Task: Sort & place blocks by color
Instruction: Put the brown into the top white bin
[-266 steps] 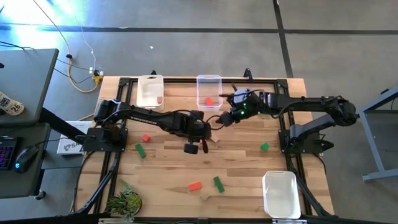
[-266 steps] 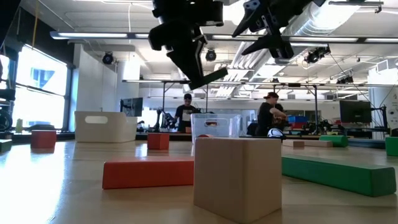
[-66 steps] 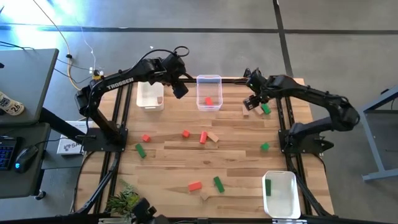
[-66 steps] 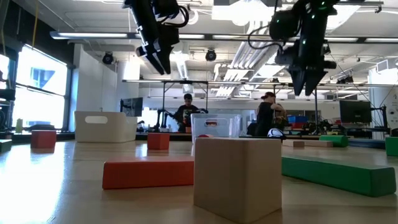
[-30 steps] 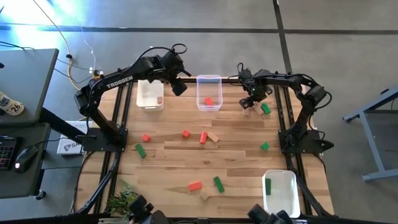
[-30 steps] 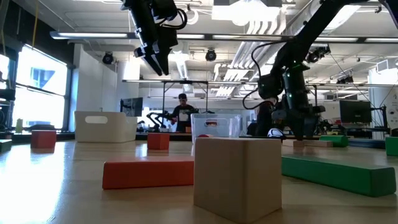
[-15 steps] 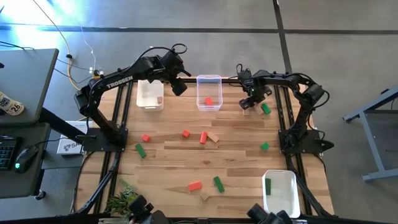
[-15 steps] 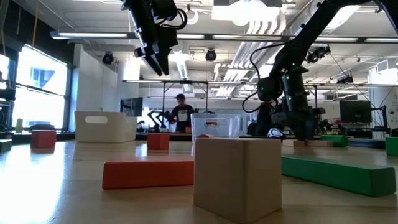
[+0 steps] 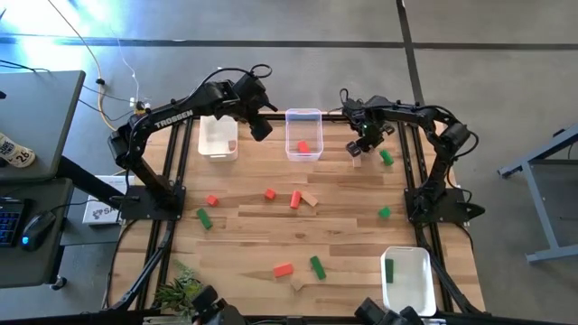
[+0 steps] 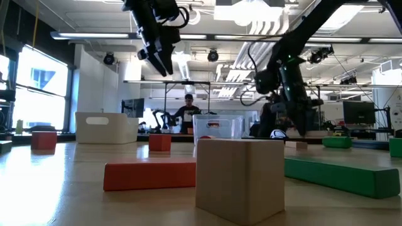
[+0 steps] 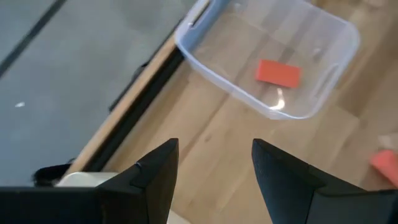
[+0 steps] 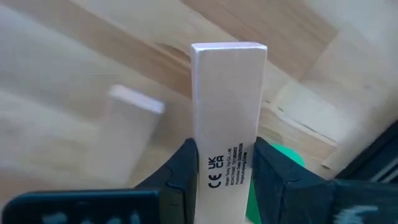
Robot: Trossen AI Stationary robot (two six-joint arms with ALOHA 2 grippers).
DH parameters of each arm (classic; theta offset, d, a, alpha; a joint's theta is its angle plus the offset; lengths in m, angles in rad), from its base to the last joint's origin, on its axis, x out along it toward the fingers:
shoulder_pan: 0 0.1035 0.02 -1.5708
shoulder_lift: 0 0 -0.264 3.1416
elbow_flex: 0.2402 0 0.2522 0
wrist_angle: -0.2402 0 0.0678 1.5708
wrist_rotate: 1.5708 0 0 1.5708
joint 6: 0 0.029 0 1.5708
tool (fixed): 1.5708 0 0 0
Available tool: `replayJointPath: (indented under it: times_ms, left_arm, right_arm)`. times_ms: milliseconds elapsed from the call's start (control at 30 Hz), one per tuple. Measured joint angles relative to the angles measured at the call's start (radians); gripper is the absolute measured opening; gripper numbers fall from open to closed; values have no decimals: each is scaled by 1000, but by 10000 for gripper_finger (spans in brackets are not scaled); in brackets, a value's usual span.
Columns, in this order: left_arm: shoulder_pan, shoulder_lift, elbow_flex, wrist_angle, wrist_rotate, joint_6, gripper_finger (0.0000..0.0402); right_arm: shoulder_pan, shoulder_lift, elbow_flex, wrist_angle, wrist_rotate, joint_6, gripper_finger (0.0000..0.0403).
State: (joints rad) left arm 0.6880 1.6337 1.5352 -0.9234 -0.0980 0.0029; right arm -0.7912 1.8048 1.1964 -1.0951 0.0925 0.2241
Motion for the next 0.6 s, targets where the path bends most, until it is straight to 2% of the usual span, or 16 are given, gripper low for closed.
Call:
replayJointPath:
  times_ms: [133,333,600]
  left_arm:
    - [0,0,0,0,46,-13,190]
    - [0,0,0,0,108,-136,190]
    - [0,0,0,0,250,-322,190]
  right_arm:
    - [41,-37,74,-48,0,2,88]
    - [108,-91,210,-106,3,-9,88]
    - [217,-97,371,-151,11,-33,88]
